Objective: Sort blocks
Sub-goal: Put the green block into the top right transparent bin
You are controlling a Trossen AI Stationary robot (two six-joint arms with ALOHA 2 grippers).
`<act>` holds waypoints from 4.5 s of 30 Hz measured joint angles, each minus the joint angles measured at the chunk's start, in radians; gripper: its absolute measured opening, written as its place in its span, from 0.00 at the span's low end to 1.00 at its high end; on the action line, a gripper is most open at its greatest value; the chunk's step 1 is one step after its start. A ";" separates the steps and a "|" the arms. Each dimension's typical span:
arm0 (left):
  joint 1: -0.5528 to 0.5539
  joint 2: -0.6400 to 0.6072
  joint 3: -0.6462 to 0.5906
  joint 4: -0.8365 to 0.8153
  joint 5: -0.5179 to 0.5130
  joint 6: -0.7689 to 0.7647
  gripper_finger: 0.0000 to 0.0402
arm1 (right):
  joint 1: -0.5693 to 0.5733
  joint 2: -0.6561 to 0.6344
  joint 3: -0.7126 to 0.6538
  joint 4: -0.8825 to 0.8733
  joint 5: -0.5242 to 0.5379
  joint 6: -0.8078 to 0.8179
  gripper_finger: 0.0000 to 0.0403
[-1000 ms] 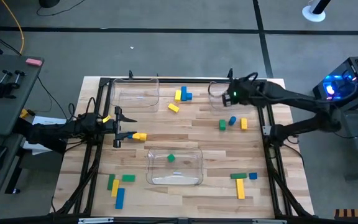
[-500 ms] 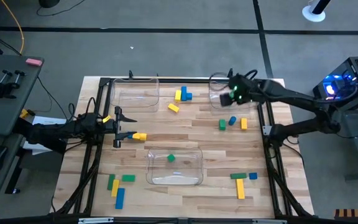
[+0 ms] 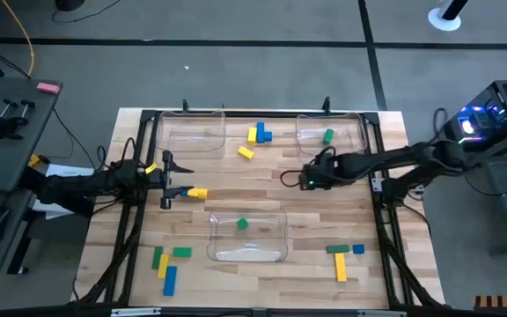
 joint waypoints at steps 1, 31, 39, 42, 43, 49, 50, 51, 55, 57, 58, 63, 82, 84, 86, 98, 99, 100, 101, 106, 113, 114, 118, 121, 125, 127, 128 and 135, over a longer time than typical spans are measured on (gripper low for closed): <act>0.000 0.000 0.000 0.000 0.000 0.000 0.55 | -0.001 0.024 0.000 0.025 0.002 0.005 0.72; 0.000 0.000 0.000 0.000 0.000 0.000 0.55 | -0.042 0.257 0.010 0.111 0.098 0.004 0.31; 0.000 0.000 0.000 0.000 -0.003 0.000 0.55 | 0.033 0.084 0.149 0.056 0.231 -0.127 0.32; 0.000 0.000 0.000 0.000 -0.003 0.000 0.55 | 0.016 -0.002 0.228 0.005 0.349 -0.167 0.32; 0.000 0.000 0.000 0.000 -0.003 0.000 0.55 | -0.001 -0.024 0.250 -0.027 0.387 -0.186 0.32; 0.000 0.000 0.000 0.000 -0.003 0.000 0.55 | -0.208 -0.082 0.278 -0.204 0.390 -0.237 0.32; 0.000 0.000 0.000 0.000 -0.003 0.000 0.55 | -0.245 -0.081 0.270 -0.216 0.370 -0.244 0.32; 0.000 0.000 0.000 0.000 -0.003 0.000 0.55 | -0.280 -0.080 0.261 -0.218 0.349 -0.256 0.32; 0.000 0.000 0.000 0.000 -0.003 0.000 0.55 | -0.371 -0.080 0.235 -0.172 0.264 -0.352 0.44; 0.000 0.000 0.000 0.000 -0.003 0.000 0.55 | -0.393 -0.079 0.227 -0.166 0.243 -0.394 0.55; 0.000 0.000 0.000 0.000 -0.003 0.000 0.55 | -0.400 -0.080 0.227 -0.166 0.242 -0.408 0.60; 0.000 0.000 0.000 0.000 -0.003 0.000 0.55 | -0.413 -0.103 0.227 -0.157 0.239 -0.486 0.76; 0.000 0.000 0.000 0.000 -0.003 0.000 0.55 | 0.499 -0.244 0.235 -0.115 -0.097 -0.292 0.79; 0.000 0.000 0.000 0.000 -0.003 0.000 0.55 | 0.562 -0.194 0.235 -0.079 -0.123 -0.347 0.79; 0.000 0.000 0.000 0.000 -0.003 0.000 0.55 | 0.600 -0.146 0.235 -0.037 -0.134 -0.328 0.79; 0.000 0.000 0.000 0.000 -0.003 0.000 0.55 | 0.445 0.164 0.416 0.323 -0.150 -0.827 0.79; 0.000 0.000 0.000 0.000 -0.003 0.000 0.55 | 0.431 0.201 0.457 0.316 -0.161 -0.885 0.79; 0.000 0.000 0.000 0.000 -0.003 0.000 0.55 | 0.421 0.238 0.498 0.302 -0.162 -0.945 0.79; 0.000 0.000 0.000 0.000 -0.003 0.000 0.55 | 0.414 0.277 0.544 0.284 -0.165 -1.007 0.79; 0.000 0.000 0.000 0.000 -0.003 0.000 0.55 | 0.398 0.469 0.734 0.155 -0.108 -1.195 0.79; 0.000 0.000 0.000 0.000 -0.003 0.000 0.55 | 0.352 0.667 0.943 0.083 -0.072 -0.890 0.79; 0.000 0.000 0.000 0.000 -0.003 0.000 0.55 | 0.353 0.688 0.967 0.079 -0.072 -0.840 0.79; 0.000 0.000 0.000 0.000 -0.003 0.000 0.55 | 0.363 0.765 1.077 0.004 -0.067 -0.678 0.79; 0.000 0.000 0.000 0.000 -0.003 0.000 0.55 | 0.365 0.824 1.158 -0.095 -0.044 -0.543 0.79; 0.000 0.000 0.000 0.000 -0.003 0.000 0.55 | 0.356 0.893 1.260 -0.197 0.007 -0.372 0.79; 0.000 0.000 0.000 0.000 -0.003 0.000 0.55 | 0.347 0.925 1.308 -0.253 0.009 -0.291 0.79; 0.000 0.000 0.000 0.000 -0.003 0.000 0.55 | 0.342 0.942 1.331 -0.279 0.008 -0.251 0.79; 0.000 0.000 0.000 0.000 -0.003 0.000 0.55 | 0.320 0.988 1.382 -0.343 0.027 -0.116 0.79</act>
